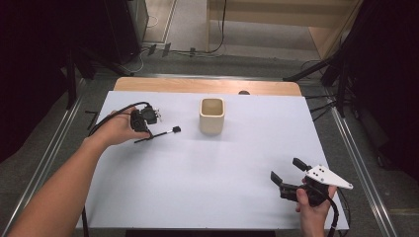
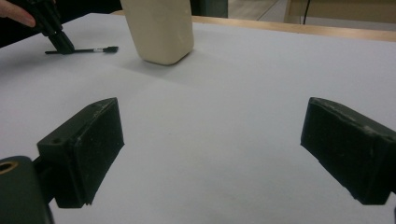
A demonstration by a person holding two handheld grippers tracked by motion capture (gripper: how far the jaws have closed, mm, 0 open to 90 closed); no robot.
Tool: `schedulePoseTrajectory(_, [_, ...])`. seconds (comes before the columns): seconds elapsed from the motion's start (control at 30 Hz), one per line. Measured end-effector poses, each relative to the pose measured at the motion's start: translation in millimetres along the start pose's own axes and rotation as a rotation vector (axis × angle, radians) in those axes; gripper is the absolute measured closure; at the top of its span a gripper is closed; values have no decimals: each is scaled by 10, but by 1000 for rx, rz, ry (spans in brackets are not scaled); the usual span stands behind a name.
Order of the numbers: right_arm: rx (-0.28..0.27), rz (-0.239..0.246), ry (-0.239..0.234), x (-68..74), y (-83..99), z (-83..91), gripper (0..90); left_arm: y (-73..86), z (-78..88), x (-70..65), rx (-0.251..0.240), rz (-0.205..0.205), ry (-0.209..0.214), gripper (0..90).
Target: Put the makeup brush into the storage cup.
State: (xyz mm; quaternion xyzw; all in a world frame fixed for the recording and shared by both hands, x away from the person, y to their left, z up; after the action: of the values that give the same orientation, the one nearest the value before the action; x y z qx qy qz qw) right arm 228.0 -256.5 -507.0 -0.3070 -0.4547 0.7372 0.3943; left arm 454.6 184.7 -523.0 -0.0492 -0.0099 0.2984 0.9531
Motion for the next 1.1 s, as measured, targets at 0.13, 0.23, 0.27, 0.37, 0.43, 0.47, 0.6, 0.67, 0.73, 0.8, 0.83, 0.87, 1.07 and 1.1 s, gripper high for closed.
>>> schedulePoseTrajectory(0.13, [-1, 0, -1, -8, 3, -3, 66, 15, 24, 33, -52, 47, 14, 872])
schedulePoseTrajectory(0.23, [1, 1, -1, -2, 3, -14, 66, 1, 79, 55, -108, 89, 45, 872])
schedulePoseTrajectory(0.27, [1, 3, 0, 1, 0, -14, 66, -3, 104, 67, -127, 97, 46, 872])
schedulePoseTrajectory(0.37, [-3, 5, 2, 10, -9, -8, 66, -21, 171, 75, -201, 122, 74, 872])
schedulePoseTrajectory(0.43, [-4, 8, 4, 10, -11, -4, 66, -25, 208, 73, -235, 135, 79, 872])
schedulePoseTrajectory(0.47, [-5, 8, 4, 8, -12, -2, 66, -24, 228, 76, -248, 136, 77, 872])
schedulePoseTrajectory(0.6, [-8, 7, 7, 4, -12, 5, 66, -34, 334, 89, -349, 188, 120, 872])
schedulePoseTrajectory(0.67, [-10, 6, 6, -2, -11, 8, 66, -38, 383, 105, -391, 207, 132, 872])
schedulePoseTrajectory(0.73, [-12, 5, 9, -11, -10, 12, 66, -43, 422, 113, -427, 227, 139, 872])
schedulePoseTrajectory(0.8, [-12, 6, 11, -16, -9, 14, 66, -54, 452, 110, -466, 241, 156, 872])
schedulePoseTrajectory(0.83, [-13, 5, 10, -17, -9, 15, 66, -61, 470, 112, -488, 249, 164, 872])
schedulePoseTrajectory(0.87, [-13, 6, 11, -18, -9, 15, 66, -69, 486, 111, -508, 255, 164, 873])
schedulePoseTrajectory(1.07, [-12, 10, 11, -9, -10, 8, 66, -139, 583, 83, -625, 300, 201, 872])
schedulePoseTrajectory(1.1, [-12, 10, 10, -6, -10, 7, 66, -151, 598, 80, -641, 306, 208, 872])
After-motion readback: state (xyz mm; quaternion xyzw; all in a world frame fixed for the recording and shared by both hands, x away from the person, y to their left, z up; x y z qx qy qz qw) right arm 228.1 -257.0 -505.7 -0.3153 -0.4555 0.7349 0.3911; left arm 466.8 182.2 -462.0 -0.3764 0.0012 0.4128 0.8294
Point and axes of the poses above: each handheld gripper's, and its own axes: z roughly backward along the jaws, y roughly out of its underside, x roughly to its left, the point moved 6 cm from there along -z, roughly forward along the jaws, and after that the axes turned 15 degrees about z, right-handed, at the moved point
